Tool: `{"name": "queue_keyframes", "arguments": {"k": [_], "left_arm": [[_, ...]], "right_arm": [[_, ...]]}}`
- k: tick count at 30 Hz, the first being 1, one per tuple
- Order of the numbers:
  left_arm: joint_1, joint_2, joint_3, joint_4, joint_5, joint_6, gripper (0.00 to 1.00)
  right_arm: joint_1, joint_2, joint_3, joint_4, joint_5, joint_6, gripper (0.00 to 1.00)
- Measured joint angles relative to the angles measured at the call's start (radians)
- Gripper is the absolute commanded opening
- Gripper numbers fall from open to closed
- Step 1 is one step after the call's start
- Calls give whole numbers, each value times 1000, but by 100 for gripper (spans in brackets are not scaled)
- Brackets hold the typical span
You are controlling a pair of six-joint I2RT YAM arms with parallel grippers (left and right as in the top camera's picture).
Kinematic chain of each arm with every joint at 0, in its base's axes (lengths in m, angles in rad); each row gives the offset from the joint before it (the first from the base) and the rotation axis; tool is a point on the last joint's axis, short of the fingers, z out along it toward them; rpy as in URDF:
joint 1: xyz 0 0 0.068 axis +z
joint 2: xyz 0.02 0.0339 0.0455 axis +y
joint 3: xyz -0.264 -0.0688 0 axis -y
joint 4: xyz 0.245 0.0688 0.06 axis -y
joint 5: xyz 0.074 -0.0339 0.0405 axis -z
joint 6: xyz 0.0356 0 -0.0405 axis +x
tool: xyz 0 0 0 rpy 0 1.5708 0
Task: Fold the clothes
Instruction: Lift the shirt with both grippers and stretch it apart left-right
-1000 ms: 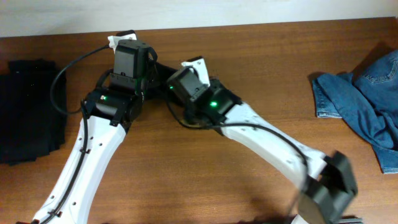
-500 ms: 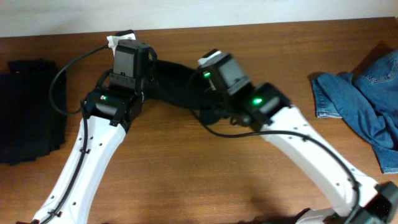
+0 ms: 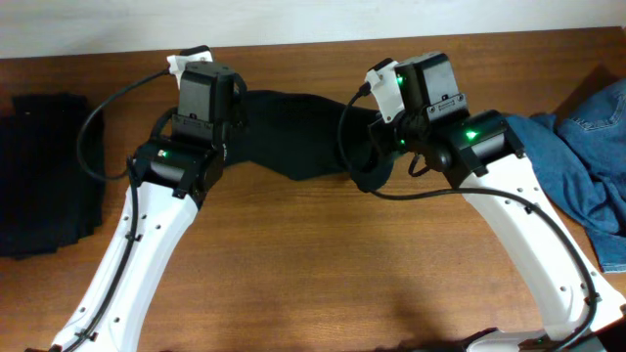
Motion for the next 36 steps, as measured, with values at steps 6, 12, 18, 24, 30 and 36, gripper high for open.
{"name": "queue_keyframes", "arguments": {"k": [6, 12, 18, 24, 30, 36], "left_arm": [[0, -20, 0, 3, 0, 0, 2], [0, -74, 0, 74, 0, 0, 2], [0, -135, 0, 140, 0, 36, 1], [0, -169, 0, 158, 0, 83, 2], [0, -220, 0, 166, 4, 92, 1], [-1, -294, 0, 143, 43, 95, 1]], "right_arm": [[-1, 0, 51, 0, -11, -78, 4], [-24, 0, 165, -17, -29, -95, 4], [-35, 0, 283, -60, -46, -95, 4], [-35, 0, 350, -122, -52, -95, 4], [-35, 0, 423, -193, -53, -95, 4], [-35, 0, 523, -329, -72, -95, 4]]}}
